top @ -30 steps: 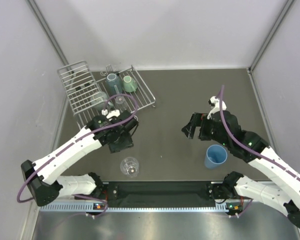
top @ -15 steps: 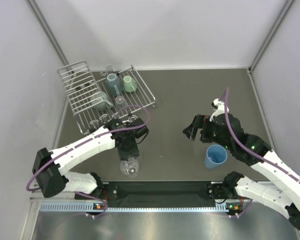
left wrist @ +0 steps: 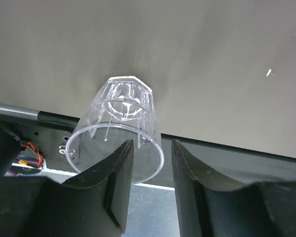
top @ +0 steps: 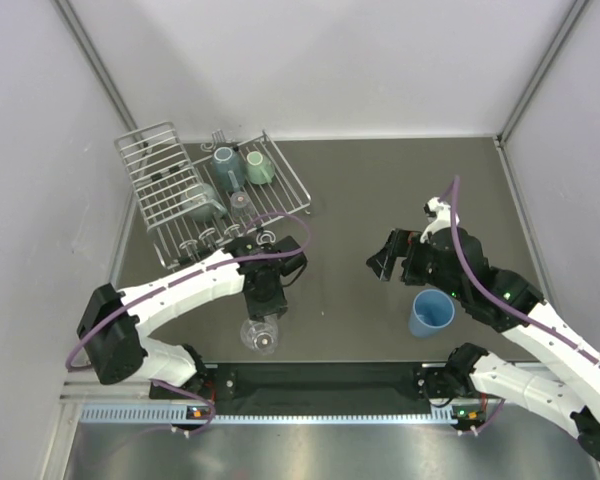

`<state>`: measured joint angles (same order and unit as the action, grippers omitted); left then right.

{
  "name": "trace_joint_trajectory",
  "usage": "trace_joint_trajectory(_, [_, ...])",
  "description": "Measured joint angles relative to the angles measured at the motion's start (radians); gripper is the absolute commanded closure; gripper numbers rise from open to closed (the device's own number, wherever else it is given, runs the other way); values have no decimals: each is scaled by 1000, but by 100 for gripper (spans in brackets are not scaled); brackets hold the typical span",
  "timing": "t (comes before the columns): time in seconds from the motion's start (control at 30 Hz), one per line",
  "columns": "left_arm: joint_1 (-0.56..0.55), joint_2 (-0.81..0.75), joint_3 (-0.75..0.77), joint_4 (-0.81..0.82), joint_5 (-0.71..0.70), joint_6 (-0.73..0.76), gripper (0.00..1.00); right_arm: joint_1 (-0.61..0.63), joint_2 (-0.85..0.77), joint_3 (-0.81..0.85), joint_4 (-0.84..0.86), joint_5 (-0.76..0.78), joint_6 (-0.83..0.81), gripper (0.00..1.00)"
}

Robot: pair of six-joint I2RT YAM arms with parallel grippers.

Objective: Load the cups into the dish rack

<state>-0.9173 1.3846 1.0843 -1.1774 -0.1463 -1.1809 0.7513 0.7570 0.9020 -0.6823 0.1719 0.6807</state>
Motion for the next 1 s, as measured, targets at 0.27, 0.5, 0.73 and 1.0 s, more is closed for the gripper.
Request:
trace_joint_trajectory(0.27, [0, 34, -28, 9, 0, -17, 63, 0, 0, -2, 0, 5, -8, 2])
trace_joint_trajectory(0.5, [-1, 34, -45, 19, 0, -47, 89, 0, 0, -12, -8, 11, -8, 2])
trace_joint_trajectory(0.73, [-1, 31, -48, 14, -3, -51, 100, 0, 0, -13, -8, 11, -8, 2])
trace_joint_trajectory(1.0, [-1, 27, 46, 7, -27, -9, 100, 0, 0, -13, -8, 11, -8, 1])
